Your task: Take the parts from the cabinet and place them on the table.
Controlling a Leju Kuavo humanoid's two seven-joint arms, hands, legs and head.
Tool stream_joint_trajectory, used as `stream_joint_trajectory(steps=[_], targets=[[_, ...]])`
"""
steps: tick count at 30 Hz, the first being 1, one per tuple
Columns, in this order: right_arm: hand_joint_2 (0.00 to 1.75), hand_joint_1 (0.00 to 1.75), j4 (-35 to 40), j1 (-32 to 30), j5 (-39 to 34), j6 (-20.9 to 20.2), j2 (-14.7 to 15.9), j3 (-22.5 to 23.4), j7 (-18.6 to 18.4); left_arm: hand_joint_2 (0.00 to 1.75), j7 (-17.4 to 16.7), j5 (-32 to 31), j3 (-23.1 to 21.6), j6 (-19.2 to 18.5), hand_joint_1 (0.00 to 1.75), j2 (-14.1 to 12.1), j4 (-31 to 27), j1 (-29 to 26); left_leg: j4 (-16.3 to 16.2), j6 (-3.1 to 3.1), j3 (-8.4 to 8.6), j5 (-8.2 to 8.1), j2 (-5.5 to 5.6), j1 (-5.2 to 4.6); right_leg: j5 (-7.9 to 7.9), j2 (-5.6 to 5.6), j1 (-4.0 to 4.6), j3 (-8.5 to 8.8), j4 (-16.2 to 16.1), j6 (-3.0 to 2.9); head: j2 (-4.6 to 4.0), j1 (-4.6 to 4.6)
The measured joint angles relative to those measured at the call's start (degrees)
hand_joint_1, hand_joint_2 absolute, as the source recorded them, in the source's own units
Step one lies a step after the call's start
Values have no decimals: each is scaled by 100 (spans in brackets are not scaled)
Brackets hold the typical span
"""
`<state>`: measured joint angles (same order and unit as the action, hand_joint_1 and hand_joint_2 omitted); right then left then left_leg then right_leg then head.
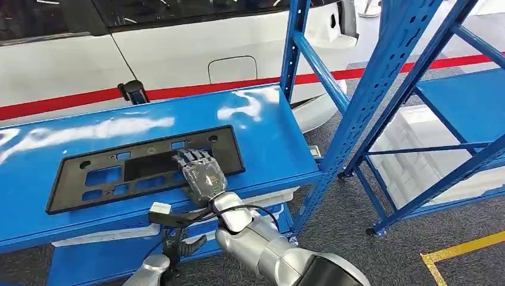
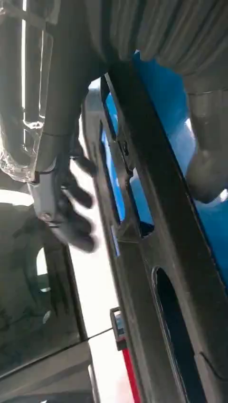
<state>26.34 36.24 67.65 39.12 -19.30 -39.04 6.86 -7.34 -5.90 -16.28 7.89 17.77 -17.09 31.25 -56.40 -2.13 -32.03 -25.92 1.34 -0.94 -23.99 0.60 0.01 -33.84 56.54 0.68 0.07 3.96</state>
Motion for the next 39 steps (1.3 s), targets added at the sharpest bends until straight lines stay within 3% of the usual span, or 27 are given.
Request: stream_joint_trajectory(steps=[28,31,34,39], targets=[[175,175,-37,86,-159,98,103,-55,74,175,29,118,-42,-221,0,7,31,85,0,0,10,1,0,0,0,0,0,10,0,-1,0,0],[175,175,-28,83,-66,98,122,-57,68,175,83,181,-42,-112,0,7,37,80,0,0,10,1,1,-1,0,0,0,10,0,-1,0,0],[175,175,151,-29,204,98,160,29,88,175,94,221,-46,-52,0,7,39,76,0,0,8,1,5,-1,0,-2,0,9,0,-1,0,0],[175,175,1289,-503,844,101,236,667,667,175,129,234,-135,-50,0,7,44,76,-1,0,-5,1,4,-1,2,-1,0,-1,0,1,0,-2]])
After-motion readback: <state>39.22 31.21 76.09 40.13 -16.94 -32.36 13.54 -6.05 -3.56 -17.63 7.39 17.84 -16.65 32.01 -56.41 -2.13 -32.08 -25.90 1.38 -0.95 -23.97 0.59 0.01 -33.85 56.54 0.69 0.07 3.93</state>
